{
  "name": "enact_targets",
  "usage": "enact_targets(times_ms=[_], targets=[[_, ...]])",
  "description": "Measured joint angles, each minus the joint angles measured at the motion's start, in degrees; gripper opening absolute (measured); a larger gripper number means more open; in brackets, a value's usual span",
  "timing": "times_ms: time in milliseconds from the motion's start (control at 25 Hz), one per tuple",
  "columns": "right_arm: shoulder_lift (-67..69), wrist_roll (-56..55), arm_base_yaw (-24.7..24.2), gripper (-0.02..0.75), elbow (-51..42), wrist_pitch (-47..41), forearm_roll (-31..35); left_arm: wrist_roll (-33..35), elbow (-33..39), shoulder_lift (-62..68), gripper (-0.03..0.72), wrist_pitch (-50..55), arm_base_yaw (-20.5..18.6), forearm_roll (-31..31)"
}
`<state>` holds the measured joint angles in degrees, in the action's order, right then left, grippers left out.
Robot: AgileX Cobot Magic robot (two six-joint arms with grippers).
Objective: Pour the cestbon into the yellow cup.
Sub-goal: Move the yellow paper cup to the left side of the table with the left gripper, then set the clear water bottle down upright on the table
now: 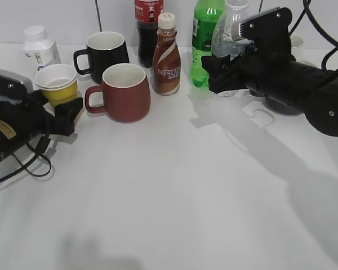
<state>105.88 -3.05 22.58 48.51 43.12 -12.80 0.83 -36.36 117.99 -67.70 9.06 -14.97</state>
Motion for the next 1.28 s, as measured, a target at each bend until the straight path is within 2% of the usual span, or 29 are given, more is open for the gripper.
enact_targets(times_ms=[440, 960, 1280], targets=[[0.2, 0.4, 0.0, 0.472, 0.0, 0.2, 0.0, 0.0, 6.0, -1.0, 0.599, -1.3, 0.0, 0.8], [10.9, 0.5, 0.0, 0.472, 2.4, 5.5, 0.6, 0.0, 13.9, -10.9, 0.596, -1.6, 0.0, 3.1], [14.3, 0.4, 0.0, 0.472, 2.6, 11.6, 1.0, -0.3, 18.1, -19.1, 0.594, -1.5, 0.0, -0.3]])
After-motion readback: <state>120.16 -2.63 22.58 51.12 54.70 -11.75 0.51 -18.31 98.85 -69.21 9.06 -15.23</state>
